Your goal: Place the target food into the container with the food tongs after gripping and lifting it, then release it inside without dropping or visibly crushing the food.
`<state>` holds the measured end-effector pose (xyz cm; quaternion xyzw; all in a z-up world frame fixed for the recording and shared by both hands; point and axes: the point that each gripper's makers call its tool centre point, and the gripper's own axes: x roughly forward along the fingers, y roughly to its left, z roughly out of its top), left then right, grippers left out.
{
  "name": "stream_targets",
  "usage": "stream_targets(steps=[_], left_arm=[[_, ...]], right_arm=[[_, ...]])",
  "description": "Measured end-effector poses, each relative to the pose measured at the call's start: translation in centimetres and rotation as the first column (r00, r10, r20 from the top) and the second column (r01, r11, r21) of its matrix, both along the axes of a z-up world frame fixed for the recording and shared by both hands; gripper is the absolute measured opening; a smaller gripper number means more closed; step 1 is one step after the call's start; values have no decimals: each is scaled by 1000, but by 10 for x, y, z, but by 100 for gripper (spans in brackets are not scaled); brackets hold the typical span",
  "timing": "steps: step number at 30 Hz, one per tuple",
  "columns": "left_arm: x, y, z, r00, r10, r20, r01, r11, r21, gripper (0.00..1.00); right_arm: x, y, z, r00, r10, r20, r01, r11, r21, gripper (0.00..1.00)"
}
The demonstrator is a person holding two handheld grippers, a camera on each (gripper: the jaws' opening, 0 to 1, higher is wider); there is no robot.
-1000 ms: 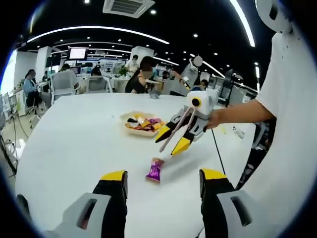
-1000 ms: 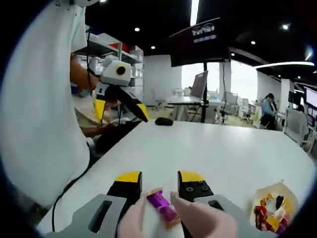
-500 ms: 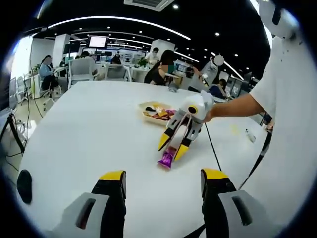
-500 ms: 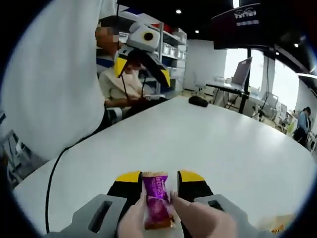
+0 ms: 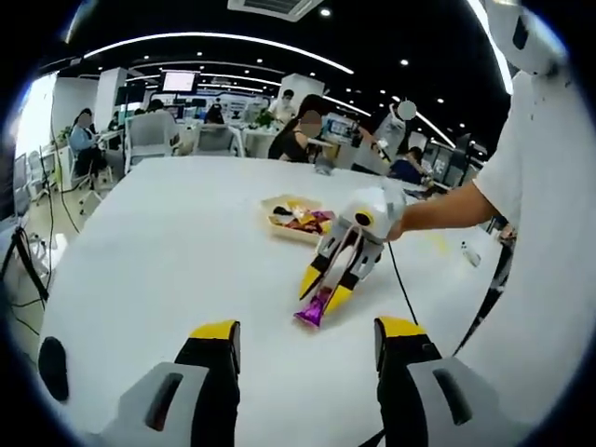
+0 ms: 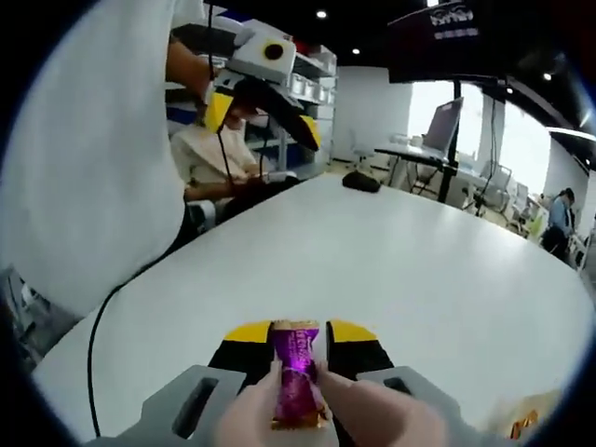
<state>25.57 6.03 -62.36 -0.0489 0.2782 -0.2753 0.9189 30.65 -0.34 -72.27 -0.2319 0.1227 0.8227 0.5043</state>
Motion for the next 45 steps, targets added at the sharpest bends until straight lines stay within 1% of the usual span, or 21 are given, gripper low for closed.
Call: stream_targets(steps=[4,8,13,14,15,16,20,22,24,25,26,28,30,32,33,34,36,37,40,44,45], left_arm=[[1,2,6,1000,-16,19,16,1000,0,58],[2,-1,9,998,-58,38,58,998,-5,58],[16,-7,15,991,-109,72,111,994,-22,58],[24,-10,18,990,-117,82,120,992,-36,58],[27,-12,19,988,-123,87,127,991,-42,59],[29,-13,20,988,-128,92,132,990,-45,60],[44,-23,23,976,-183,121,188,982,-35,63],[51,-26,22,973,-196,123,201,979,-28,68],[59,-28,22,971,-199,130,204,979,-25,75],[68,-30,22,972,-187,142,193,981,-32,81],[72,-31,22,973,-183,142,189,981,-35,86],[79,-34,20,974,-173,147,179,984,-27,99],[81,-33,20,974,-171,149,175,984,-15,99],[82,-32,21,975,-160,154,166,986,-21,99],[82,-30,22,976,-154,153,160,987,-25,99],[81,-28,22,977,-147,154,153,988,-31,99],[77,-24,20,980,-132,151,139,990,-39,99],[74,-22,19,982,-121,149,128,991,-42,99],[66,-20,18,985,-102,139,109,993,-47,99],[55,-18,16,986,-94,137,98,995,-23,99],[52,-16,16,987,-84,139,88,996,-24,99]], right_arm=[[7,1,16,997,-80,8,79,996,51,21],[20,-12,37,976,-215,-38,217,974,62,21],[35,-41,62,905,-417,-91,424,901,94,21],[41,-55,67,863,-493,-113,503,860,87,21],[44,-62,70,844,-525,-112,535,840,90,21],[45,-66,71,837,-537,-110,546,832,95,21],[63,-103,83,670,-733,-115,742,659,124,21],[66,-117,91,587,-794,-158,809,569,147,21],[69,-131,98,496,-845,-201,867,470,164,21],[71,-143,103,441,-871,-218,895,407,185,21],[72,-147,105,420,-880,-221,904,385,185,21],[72,-155,108,411,-884,-222,909,378,178,21],[82,-164,118,400,-890,-217,912,364,189,21],[95,-169,129,376,-896,-235,920,332,208,22],[102,-170,137,376,-893,-247,918,322,233,22],[115,-173,144,353,-899,-258,925,293,244,22],[136,-172,150,342,-910,-236,927,285,245,22],[152,-174,153,315,-925,-215,934,262,241,21],[183,-165,169,309,-927,-214,934,253,253,22],[218,-150,190,340,-927,-158,918,290,270,22],[228,-147,197,337,-928,-158,919,287,272,22]])
